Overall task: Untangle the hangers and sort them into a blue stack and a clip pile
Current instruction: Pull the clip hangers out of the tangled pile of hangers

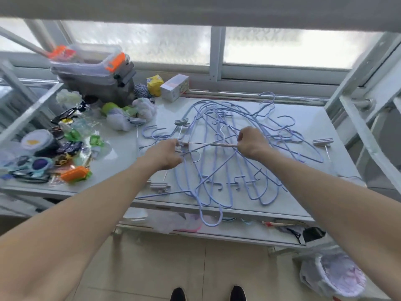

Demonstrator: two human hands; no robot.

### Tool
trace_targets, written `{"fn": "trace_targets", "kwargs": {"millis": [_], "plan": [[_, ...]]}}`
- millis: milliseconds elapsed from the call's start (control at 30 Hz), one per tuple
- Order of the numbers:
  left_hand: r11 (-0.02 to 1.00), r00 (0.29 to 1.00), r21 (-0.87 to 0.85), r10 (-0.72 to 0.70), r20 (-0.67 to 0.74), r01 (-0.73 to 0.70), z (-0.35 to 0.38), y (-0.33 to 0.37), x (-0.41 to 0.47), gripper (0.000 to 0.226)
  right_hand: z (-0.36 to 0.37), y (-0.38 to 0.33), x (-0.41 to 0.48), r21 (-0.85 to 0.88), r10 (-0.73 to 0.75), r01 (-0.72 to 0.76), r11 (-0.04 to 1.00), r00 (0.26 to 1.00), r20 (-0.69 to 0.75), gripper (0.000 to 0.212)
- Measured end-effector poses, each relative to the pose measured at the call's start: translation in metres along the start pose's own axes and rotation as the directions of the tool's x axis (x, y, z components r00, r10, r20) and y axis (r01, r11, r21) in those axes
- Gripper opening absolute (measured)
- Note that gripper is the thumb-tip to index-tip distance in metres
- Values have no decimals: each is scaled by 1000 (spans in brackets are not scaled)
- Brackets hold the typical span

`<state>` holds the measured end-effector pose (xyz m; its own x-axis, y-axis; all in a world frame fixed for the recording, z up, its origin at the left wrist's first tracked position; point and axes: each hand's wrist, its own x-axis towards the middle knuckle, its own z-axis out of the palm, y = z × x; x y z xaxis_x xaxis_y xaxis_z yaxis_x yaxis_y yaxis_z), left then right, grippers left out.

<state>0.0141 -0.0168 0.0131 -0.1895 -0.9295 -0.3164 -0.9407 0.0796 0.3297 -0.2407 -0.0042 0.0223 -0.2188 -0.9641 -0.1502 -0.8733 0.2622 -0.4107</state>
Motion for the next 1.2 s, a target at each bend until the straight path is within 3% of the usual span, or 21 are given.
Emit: {"fn": "trace_targets", "kwargs": {"millis": [200,300,533,900,1200], "plan": [[999,999,-22,-47,17,47,4,-52,8,55,42,-34,14,-129,-37,49,990,995,91,41],[995,997,-83,-58,42,62,6,-72,12,51,55,-41,14,-166,-16,29,986,997,79,35],[970,995,-224,-104,-12,98,9,-94,28,45,64,-44,16,-61,-76,84,995,990,118,20],[971,998,-232,-62,-19,56,-1,-80,26,44,44,-49,24,34,-194,197,980,977,-85,17],[977,999,-210,-31,-8,28,-6,-57,18,46,34,-68,14,13,-345,348,937,932,-113,32]]}}
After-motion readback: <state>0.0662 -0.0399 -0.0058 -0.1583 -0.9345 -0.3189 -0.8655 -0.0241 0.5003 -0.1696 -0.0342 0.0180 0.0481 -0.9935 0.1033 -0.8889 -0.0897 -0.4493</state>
